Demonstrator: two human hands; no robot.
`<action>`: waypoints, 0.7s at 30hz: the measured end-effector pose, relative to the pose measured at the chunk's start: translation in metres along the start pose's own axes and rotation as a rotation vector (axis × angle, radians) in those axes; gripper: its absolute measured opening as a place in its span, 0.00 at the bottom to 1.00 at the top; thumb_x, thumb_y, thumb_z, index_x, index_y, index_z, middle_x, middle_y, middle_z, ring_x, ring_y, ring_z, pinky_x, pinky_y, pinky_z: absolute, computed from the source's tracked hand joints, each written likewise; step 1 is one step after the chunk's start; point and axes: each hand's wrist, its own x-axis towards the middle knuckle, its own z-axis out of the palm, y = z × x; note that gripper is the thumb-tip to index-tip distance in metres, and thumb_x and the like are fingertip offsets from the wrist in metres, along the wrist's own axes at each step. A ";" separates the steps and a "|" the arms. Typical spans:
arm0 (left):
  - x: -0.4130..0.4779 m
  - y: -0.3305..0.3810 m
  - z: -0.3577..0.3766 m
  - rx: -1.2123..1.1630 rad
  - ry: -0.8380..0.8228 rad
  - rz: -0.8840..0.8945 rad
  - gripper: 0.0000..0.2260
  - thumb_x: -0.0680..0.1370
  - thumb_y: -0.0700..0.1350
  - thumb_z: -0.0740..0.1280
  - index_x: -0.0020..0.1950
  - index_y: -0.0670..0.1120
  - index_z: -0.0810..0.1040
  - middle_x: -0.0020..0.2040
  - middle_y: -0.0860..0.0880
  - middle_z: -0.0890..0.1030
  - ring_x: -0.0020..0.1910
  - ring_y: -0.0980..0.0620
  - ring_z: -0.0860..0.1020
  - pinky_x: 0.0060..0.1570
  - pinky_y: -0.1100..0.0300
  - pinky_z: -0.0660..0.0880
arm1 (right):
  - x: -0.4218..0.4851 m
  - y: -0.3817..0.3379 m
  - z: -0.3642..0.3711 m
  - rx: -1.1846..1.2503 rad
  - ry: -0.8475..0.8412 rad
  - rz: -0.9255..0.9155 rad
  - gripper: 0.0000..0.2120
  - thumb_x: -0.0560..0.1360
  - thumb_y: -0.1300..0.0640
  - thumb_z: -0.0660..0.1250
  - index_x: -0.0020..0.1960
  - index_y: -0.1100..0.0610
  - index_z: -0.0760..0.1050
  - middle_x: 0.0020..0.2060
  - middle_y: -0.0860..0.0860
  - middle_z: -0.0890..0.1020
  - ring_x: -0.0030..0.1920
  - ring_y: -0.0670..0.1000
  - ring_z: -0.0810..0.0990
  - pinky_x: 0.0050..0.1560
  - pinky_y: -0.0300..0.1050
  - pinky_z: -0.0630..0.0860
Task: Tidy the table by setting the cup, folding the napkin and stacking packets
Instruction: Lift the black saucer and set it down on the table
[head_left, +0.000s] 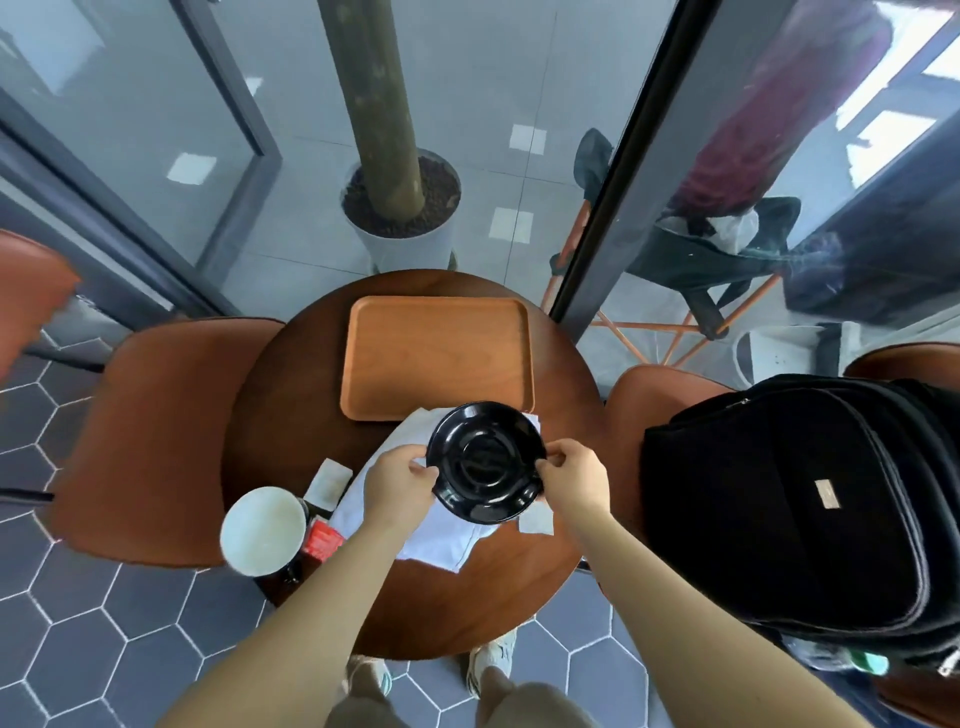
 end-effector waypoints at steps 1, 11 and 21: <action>-0.002 0.000 -0.010 -0.004 0.012 -0.003 0.09 0.76 0.36 0.64 0.41 0.49 0.78 0.38 0.33 0.80 0.32 0.42 0.74 0.37 0.52 0.73 | -0.003 -0.008 0.004 -0.010 -0.012 -0.014 0.10 0.74 0.61 0.64 0.51 0.54 0.80 0.39 0.48 0.83 0.42 0.53 0.84 0.49 0.52 0.82; -0.016 -0.031 -0.101 -0.224 0.156 -0.060 0.09 0.77 0.35 0.67 0.49 0.46 0.86 0.38 0.42 0.85 0.33 0.45 0.83 0.40 0.53 0.82 | -0.030 -0.083 0.056 -0.088 -0.167 -0.145 0.11 0.72 0.60 0.63 0.51 0.53 0.81 0.38 0.50 0.85 0.41 0.54 0.85 0.45 0.48 0.82; 0.044 -0.091 -0.183 -0.207 0.155 -0.061 0.12 0.75 0.34 0.66 0.43 0.49 0.85 0.31 0.47 0.83 0.27 0.50 0.80 0.38 0.50 0.83 | -0.038 -0.147 0.150 -0.209 -0.167 -0.239 0.10 0.70 0.63 0.61 0.46 0.59 0.80 0.37 0.55 0.84 0.41 0.61 0.83 0.44 0.56 0.82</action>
